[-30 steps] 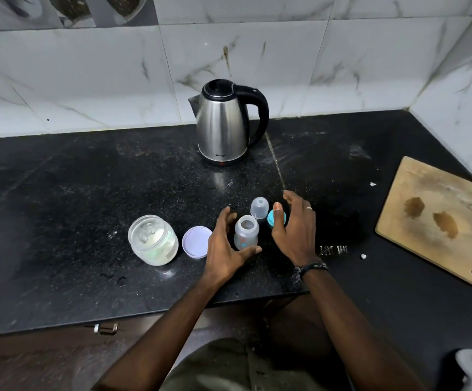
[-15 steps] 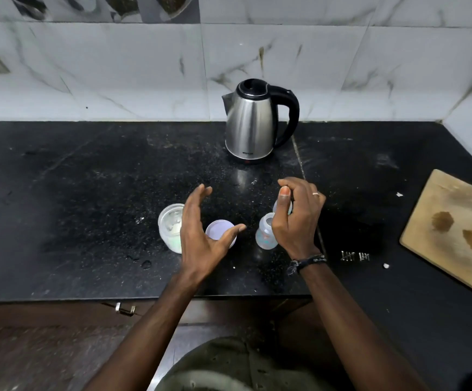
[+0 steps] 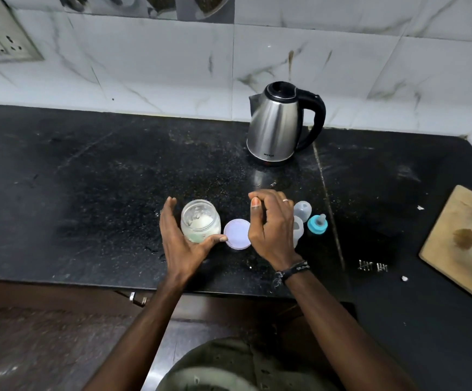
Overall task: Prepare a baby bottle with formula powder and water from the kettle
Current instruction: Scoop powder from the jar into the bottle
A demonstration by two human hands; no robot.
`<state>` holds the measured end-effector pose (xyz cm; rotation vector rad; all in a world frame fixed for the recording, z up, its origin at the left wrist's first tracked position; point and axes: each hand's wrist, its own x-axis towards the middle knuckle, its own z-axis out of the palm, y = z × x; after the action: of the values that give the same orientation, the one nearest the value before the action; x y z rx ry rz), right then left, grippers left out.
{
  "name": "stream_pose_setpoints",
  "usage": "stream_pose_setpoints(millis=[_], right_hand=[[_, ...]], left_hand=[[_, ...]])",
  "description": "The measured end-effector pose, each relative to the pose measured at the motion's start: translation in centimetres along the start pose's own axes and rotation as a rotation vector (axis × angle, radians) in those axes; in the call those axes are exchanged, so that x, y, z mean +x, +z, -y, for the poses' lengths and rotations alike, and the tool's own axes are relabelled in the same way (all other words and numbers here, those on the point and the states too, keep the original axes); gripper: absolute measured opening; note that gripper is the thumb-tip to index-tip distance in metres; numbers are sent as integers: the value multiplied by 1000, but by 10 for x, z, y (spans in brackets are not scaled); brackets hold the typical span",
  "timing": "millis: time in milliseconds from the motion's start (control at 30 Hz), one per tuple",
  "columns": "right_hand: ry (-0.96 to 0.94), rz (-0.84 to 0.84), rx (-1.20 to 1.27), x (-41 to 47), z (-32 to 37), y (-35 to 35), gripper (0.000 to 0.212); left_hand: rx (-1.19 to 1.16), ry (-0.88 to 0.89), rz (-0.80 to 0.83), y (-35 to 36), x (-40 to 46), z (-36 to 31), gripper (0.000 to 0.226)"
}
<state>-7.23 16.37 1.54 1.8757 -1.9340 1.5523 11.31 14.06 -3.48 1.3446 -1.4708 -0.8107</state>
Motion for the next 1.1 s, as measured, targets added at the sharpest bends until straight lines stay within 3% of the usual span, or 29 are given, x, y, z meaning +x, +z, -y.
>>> stream_pose_setpoints(millis=[300,500,667,800,1000,1100], right_hand=[[12,69,9,-9,5,9,20],[-14,98,39,-8,6,10,13],[-24,182,71,-6,6,10,11],[46,366,4,0,10,10,10],[72,763,-454,18,33,1,34],[78,836,-615,24,43,-5,36]], left_hand=[[19,-125,82,5,-4,11,149],[13,-91,50,5,-2,16,112],[60,-9,67,6,-2,16,103],[103,158,109,7,-4,8,96],[144,420,131,13,-7,2,82],[160,498,127,18,-7,4,78]])
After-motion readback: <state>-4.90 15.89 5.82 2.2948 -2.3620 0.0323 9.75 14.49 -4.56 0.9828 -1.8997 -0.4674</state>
